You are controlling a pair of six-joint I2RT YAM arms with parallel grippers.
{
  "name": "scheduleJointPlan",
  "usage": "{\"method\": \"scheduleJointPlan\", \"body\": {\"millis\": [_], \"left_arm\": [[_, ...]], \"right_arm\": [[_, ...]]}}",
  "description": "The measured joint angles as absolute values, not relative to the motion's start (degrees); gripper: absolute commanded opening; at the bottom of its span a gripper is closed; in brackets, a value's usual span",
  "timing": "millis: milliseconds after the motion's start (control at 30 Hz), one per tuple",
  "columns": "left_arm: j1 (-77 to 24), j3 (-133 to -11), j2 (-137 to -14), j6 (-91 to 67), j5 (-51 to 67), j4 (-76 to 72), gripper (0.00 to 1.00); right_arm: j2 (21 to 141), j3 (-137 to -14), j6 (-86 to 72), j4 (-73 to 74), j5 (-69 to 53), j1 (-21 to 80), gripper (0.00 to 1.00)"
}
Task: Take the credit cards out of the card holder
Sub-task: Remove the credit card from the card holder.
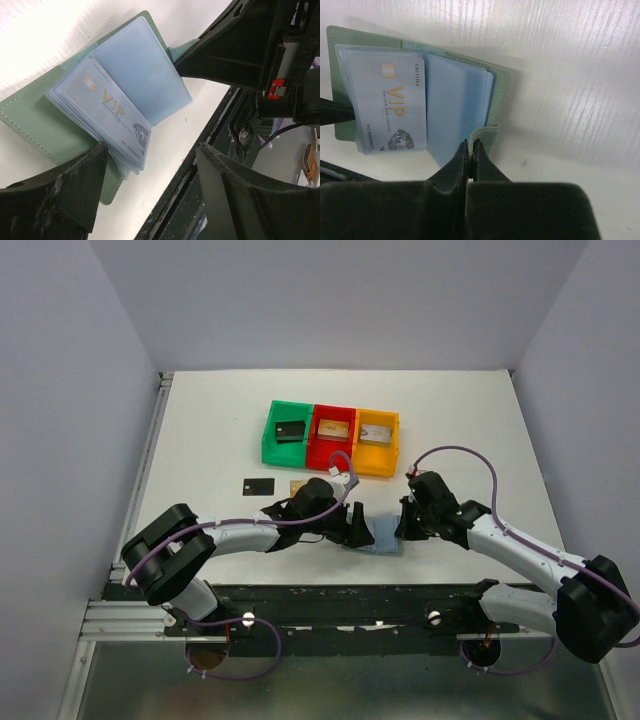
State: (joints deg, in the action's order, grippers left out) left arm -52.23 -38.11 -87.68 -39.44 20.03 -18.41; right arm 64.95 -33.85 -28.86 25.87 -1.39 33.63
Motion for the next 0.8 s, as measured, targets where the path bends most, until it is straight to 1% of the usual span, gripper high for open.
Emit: {"method": "scheduleJointPlan", "body": {"millis": [367,433,500,533,633,733,800], "left_arm": [[-52.3,-38.1,-87.7,-39.4,19.9,-18.3,0.8],[-52.3,-38.0,-87.6,-39.4,19.3,-18.0,0.8],[-52.3,-37.4,-87.0,-39.5,18.0,-17.2,0.8],[-52.3,-36.9,-86.5,-39.5,17.1,-16.8,0.8],[-52.3,-35.0,-84.1,-39.7,14.2,-14.6,0.8],[-52.3,-33.4,-81.3,-39.8,11.1,-12.2,0.8],[-52.3,-32.9,-79.8,-39.7,9.5,-10.7,0.8]], "right_arm": [[64.8,-33.8,-28.8,26.3,-1.3,33.6,0.0],[64.5,-33.8,-28.6,26.7,-1.3,33.6,0.02],[64.1,-33.8,-28.5,27.0,-1.0,33.6,0.1],[63.9,-33.8,-28.5,27.2,-0.7,33.6,0.17],[63.5,-33.8,-28.4,27.7,-0.1,33.6,0.33],[63.5,-33.9,-28.5,28.8,0.5,33.6,0.41],[63.5,-34.1,-28.5,30.0,0.9,33.6,0.43]]}}
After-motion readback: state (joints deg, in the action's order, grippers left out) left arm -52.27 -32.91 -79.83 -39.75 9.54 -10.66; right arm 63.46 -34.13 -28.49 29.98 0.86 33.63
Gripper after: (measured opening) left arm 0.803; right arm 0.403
